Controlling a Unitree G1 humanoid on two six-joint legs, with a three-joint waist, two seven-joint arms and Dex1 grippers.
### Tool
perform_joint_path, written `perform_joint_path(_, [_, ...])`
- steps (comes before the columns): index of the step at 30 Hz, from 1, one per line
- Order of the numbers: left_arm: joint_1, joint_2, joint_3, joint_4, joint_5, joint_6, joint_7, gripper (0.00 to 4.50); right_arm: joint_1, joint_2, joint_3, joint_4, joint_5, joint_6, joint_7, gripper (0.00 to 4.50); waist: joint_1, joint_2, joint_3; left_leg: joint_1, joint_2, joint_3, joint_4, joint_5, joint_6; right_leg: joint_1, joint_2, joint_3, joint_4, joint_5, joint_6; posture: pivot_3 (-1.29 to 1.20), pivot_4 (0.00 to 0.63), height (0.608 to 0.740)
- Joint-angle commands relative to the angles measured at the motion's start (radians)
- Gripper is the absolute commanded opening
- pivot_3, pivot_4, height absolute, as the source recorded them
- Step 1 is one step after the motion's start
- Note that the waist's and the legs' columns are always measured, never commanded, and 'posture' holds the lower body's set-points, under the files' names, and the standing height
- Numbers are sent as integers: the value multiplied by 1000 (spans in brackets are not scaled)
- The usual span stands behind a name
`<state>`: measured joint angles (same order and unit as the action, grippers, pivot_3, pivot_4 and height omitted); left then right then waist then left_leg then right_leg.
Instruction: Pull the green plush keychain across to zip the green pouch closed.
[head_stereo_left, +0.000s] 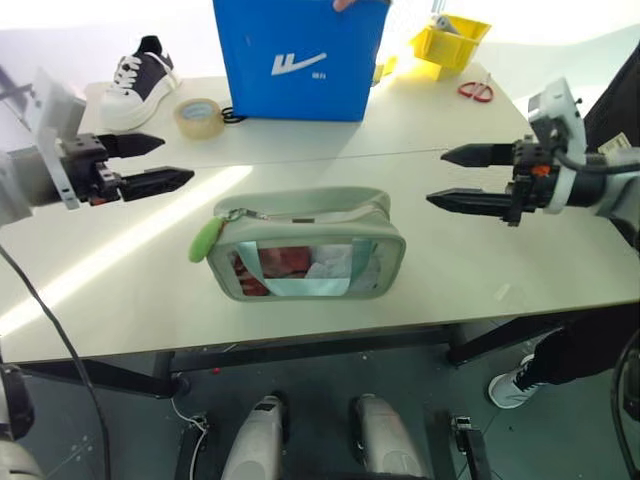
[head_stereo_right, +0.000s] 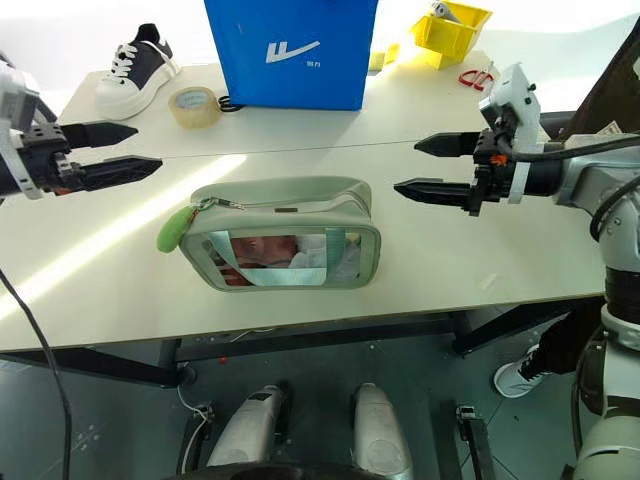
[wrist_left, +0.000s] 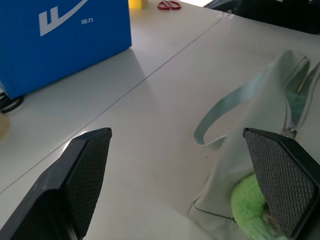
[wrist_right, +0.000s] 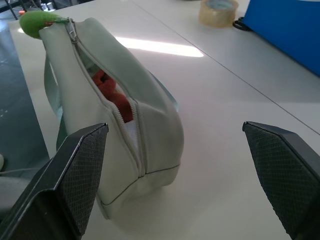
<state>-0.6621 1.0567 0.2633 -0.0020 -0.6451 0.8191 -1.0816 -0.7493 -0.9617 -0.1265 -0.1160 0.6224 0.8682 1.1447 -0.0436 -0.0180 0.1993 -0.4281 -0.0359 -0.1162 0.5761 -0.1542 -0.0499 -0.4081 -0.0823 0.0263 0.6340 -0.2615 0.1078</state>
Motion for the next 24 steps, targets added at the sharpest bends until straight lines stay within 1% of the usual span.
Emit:
perform_joint_path(1, [6, 26, 27, -26, -7, -2, -2, 4479, 10, -12, -33, -34, 10, -10, -21, 4500, 2, 0, 0, 0, 0, 0, 0, 0, 0, 0, 0, 0, 0, 0, 0, 0, 150, 740])
perform_joint_path(6, [21, 15, 35, -33, -10, -1, 14, 4479, 15, -1, -31, -42, 16, -19, -40, 4500, 3, 0, 0, -1, 0, 0, 0, 0, 0, 0, -1, 0, -1, 0, 0, 0, 150, 740])
perform_joint_path(11, [37, 33, 23, -89, -46, 34, -25, 4479, 22, -20, -12, -71, 32, -9, -4, 4500, 2, 0, 0, -1, 0, 0, 0, 0, 0, 0, -1, 0, -1, 0, 0, 0, 150, 740])
perform_joint_path(15, [99, 103, 57, -210, -129, 104, -107, 4479, 26, -48, -9, -159, 113, 62, 52, 4500, -1, 0, 0, -2, 0, 0, 0, 0, 0, -1, 0, 0, -1, 0, 0, 0, 150, 740])
perform_joint_path(18, [129, 150, 82, -255, -162, 124, -138, 4479, 55, -67, -10, -220, 144, 74, 75, 4500, 0, 0, 0, -2, 0, 0, 0, 0, 0, -1, 0, 0, -1, 0, 0, 0, 150, 740])
perform_joint_path(21, [167, 162, 83, -263, -151, 102, -138, 4479, 77, -46, 20, -250, 115, 50, 34, 4500, 1, 0, 0, -2, 0, 0, 1, 0, 0, -1, -1, 0, -1, 0, -1, 0, 150, 740])
perform_joint_path(24, [230, 167, 83, -292, -116, 58, -138, 4479, 108, -42, 54, -271, 91, 12, 37, 4500, 2, 0, 0, -2, 0, 1, 1, 0, 0, -1, -1, 0, -1, 0, -1, 0, 150, 740])
